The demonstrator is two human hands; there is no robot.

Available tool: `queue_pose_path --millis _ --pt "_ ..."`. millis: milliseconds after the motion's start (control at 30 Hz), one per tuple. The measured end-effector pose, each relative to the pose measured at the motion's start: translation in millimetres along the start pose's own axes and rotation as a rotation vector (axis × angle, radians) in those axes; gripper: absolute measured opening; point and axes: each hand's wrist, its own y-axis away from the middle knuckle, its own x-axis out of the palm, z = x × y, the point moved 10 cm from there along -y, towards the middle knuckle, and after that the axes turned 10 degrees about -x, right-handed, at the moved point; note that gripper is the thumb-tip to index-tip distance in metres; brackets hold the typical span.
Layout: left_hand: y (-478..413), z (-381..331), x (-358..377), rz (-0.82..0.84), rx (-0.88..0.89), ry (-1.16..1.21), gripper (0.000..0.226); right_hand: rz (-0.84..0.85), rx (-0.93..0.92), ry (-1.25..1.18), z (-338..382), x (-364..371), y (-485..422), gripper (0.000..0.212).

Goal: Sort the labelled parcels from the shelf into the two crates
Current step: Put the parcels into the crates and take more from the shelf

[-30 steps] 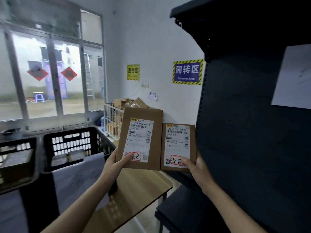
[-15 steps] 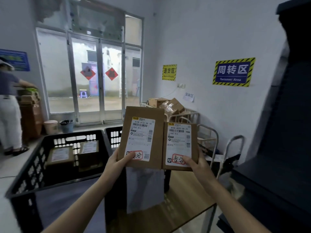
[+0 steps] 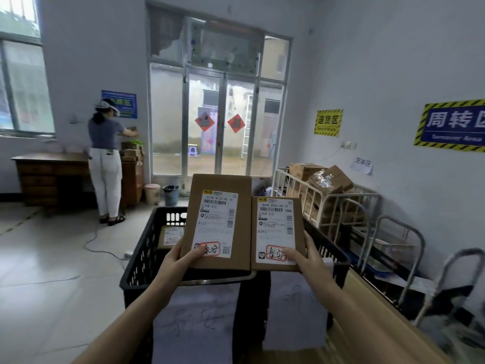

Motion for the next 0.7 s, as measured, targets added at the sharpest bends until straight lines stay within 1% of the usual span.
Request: queue_pose_path --millis 67,133,167,367,433,533,600,667,700 --pt "-3.7 -1.8 -9.9 0.0 0.001 -0.002 0.044 0.023 -0.004 -0.007 -3.1 14.0 -8.7 0.051" --pt "-8.9 -2.9 -22.2 -0.019 0.002 0.003 0.068 0.048 0.007 -0.028 -8.6 26.5 -18.7 0.051" --pt "-13.1 -2.1 -29.3 -0.033 0.002 0.008 0.076 0.06 0.014 -0.044 -12.2 32.2 -24.0 0.051" --pt "-44.4 -0.2 -56.0 -0.118 0.012 -0.068 0.094 0.169 0.036 -0.05 -39.4 59.4 -60.1 0.058" --pt "-57.3 1.9 -60.8 -0.15 0.002 -0.095 0.097 0.201 0.039 -0.061 -48.9 66.0 -76.1 0.057" --pt "-81.8 3.8 -68.5 -0.197 -0.023 -0.122 0.095 0.24 0.049 -0.066 -62.1 75.4 -103.4 0.058" --pt "-101.6 5.3 -73.6 -0.225 -0.049 -0.134 0.09 0.256 0.058 -0.071 -70.2 79.8 -121.3 0.058" --pt "-119.6 7.2 -78.0 -0.258 -0.07 -0.15 0.081 0.261 0.072 -0.068 -77.1 81.0 -138.8 0.05" --pt "-126.4 8.2 -79.6 -0.276 -0.076 -0.152 0.078 0.268 0.075 -0.072 -79.7 82.6 -147.6 0.051"
